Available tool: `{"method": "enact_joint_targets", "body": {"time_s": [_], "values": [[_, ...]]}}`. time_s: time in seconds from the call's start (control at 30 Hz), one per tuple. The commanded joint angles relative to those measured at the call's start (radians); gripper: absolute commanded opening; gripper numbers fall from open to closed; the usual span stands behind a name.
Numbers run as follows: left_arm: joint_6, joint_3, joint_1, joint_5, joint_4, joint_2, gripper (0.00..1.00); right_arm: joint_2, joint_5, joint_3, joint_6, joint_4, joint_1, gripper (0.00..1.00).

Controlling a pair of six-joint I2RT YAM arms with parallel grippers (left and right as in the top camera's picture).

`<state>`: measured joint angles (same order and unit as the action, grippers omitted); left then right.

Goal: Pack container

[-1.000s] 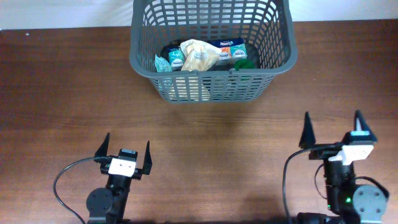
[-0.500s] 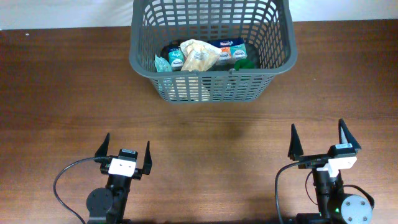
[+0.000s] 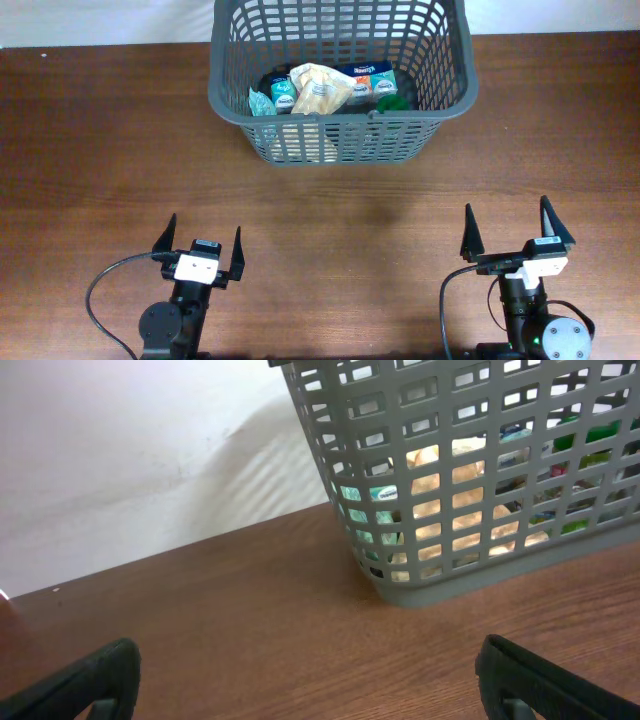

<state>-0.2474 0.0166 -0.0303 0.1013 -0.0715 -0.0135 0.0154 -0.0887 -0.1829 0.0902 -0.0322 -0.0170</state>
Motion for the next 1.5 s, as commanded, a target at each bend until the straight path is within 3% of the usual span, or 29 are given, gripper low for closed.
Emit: {"method": "enact_joint_targets", "body": {"time_s": [0.0, 0.57, 0.93, 1.47], "values": [[-0.016, -0.008, 0.007, 0.007, 0.0, 0.008, 0.99, -0.012, -0.007, 0.046, 0.007, -0.005, 0.011, 0.99], [-0.016, -0.008, 0.007, 0.007, 0.0, 0.008, 0.99, -0.012, -0.009, 0.175, 0.007, -0.01, 0.011, 0.99], [-0.016, -0.008, 0.007, 0.007, 0.0, 0.008, 0.99, -0.012, -0.013, 0.177, 0.006, 0.104, 0.011, 0.99], [-0.016, -0.008, 0.007, 0.007, 0.0, 0.008, 0.99, -0.012, -0.006, 0.177, 0.007, 0.103, 0.01, 0.99]]}}
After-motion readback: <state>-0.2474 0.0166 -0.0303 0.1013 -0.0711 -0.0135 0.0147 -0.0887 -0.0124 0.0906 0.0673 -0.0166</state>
